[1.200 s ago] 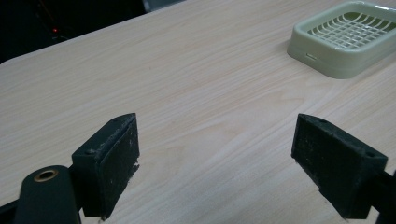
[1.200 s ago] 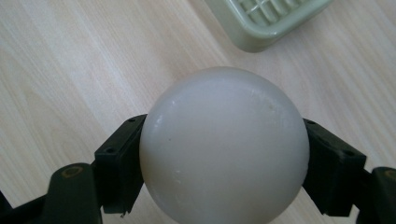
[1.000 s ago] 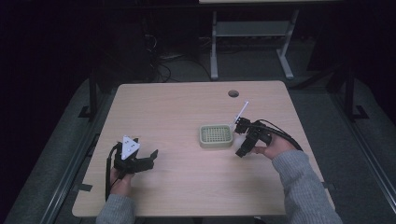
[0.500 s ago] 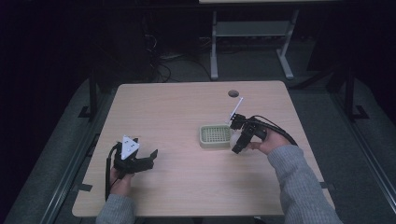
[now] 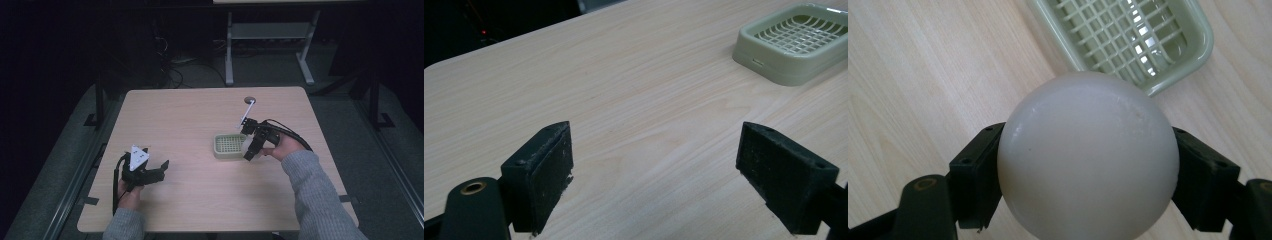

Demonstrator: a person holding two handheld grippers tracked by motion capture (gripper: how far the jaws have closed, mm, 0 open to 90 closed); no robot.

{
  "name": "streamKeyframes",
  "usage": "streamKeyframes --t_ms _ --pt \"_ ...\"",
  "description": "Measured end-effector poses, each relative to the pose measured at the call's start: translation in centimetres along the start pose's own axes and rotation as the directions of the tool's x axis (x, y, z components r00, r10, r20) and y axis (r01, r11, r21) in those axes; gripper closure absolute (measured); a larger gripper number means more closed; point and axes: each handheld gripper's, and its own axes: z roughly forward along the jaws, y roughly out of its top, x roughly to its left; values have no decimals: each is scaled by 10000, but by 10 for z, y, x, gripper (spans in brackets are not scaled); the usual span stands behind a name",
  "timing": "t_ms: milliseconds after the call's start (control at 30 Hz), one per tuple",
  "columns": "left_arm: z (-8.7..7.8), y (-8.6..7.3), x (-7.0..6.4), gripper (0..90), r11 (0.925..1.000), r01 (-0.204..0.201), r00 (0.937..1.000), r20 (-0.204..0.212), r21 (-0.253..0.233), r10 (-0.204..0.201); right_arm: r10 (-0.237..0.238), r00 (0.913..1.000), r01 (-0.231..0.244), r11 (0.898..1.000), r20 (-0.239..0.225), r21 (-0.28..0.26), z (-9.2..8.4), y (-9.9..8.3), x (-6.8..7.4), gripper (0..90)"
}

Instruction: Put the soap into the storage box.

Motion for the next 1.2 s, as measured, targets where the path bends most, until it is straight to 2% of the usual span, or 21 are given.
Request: streamKeyframes --t_ms 100,800,1200 --pt "0 0 0 148 10000 -7 10000 6 3 7 12 9999 -14 9999 -142 -136 1 3 -1 233" --pt "0 0 -1 148 10000 -38 10000 53 30 38 31 9994 -31 10000 -345 -21 17 20 -5 233" --pt "0 0 0 148 10000 -49 10000 20 38 49 46 9994 -37 9996 -330 276 17 28 -8 233"
